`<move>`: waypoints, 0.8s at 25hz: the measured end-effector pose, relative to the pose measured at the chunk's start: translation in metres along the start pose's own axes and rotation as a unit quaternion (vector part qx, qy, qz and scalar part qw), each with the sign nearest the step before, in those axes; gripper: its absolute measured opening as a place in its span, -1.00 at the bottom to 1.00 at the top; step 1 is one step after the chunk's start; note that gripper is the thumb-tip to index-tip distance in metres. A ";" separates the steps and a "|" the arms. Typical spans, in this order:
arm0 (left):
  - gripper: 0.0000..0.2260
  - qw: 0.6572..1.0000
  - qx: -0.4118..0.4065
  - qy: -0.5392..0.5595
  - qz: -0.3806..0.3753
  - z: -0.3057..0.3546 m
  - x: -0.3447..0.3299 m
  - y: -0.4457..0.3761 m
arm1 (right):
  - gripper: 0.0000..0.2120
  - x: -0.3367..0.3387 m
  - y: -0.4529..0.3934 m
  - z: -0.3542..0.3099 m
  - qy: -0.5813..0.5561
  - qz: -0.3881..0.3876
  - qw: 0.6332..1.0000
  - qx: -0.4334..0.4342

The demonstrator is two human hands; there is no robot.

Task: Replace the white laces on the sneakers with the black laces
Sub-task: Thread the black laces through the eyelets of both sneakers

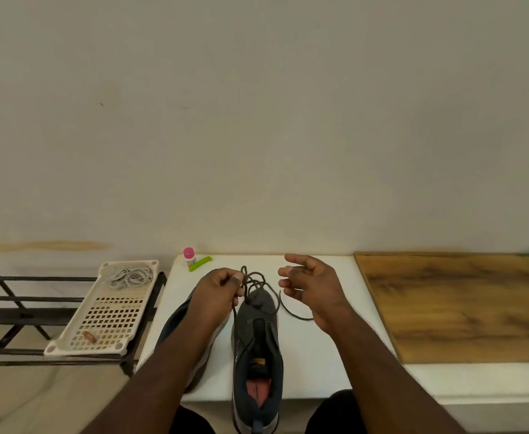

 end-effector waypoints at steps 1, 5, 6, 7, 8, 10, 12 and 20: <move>-0.80 1.000 0.008 0.014 -0.001 0.002 0.001 0.002 | -0.77 0.004 0.001 0.002 0.004 -0.008 1.000 -0.003; -0.79 0.999 0.028 0.046 -0.002 0.005 0.005 0.005 | -0.76 0.022 -0.009 0.028 0.158 0.026 0.987 0.003; -0.79 0.999 0.032 0.042 -0.005 0.003 0.005 0.004 | -0.74 0.030 -0.014 0.040 0.224 0.039 0.974 -0.002; -0.79 0.999 0.035 0.035 -0.011 0.000 0.004 0.003 | -0.72 0.039 -0.019 0.054 0.302 0.048 0.952 -0.012; -0.78 0.999 0.037 0.027 -0.019 -0.003 0.001 0.002 | -0.70 0.047 -0.023 0.070 0.383 0.048 0.922 -0.027; -0.76 0.998 0.042 0.010 -0.037 -0.014 -0.005 -0.003 | -0.67 0.057 -0.030 0.101 0.500 0.003 0.865 -0.051; -0.75 0.998 0.055 -0.001 -0.040 -0.025 -0.012 -0.011 | -0.63 0.057 -0.040 0.122 0.538 -0.056 0.839 -0.058; -0.77 0.994 0.099 0.020 -0.051 -0.039 -0.026 -0.039 | -0.58 0.051 -0.094 0.125 0.511 -0.062 0.857 -0.028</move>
Point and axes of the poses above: each hand's wrist, its own y-axis away from the middle knuckle, its own x-axis out of the back of the hand, z = x × y, the point moved 2 cm from there along -y, towards the middle knuckle, and after that the axes turned 1 degree about -y, right-handed, at the moved point
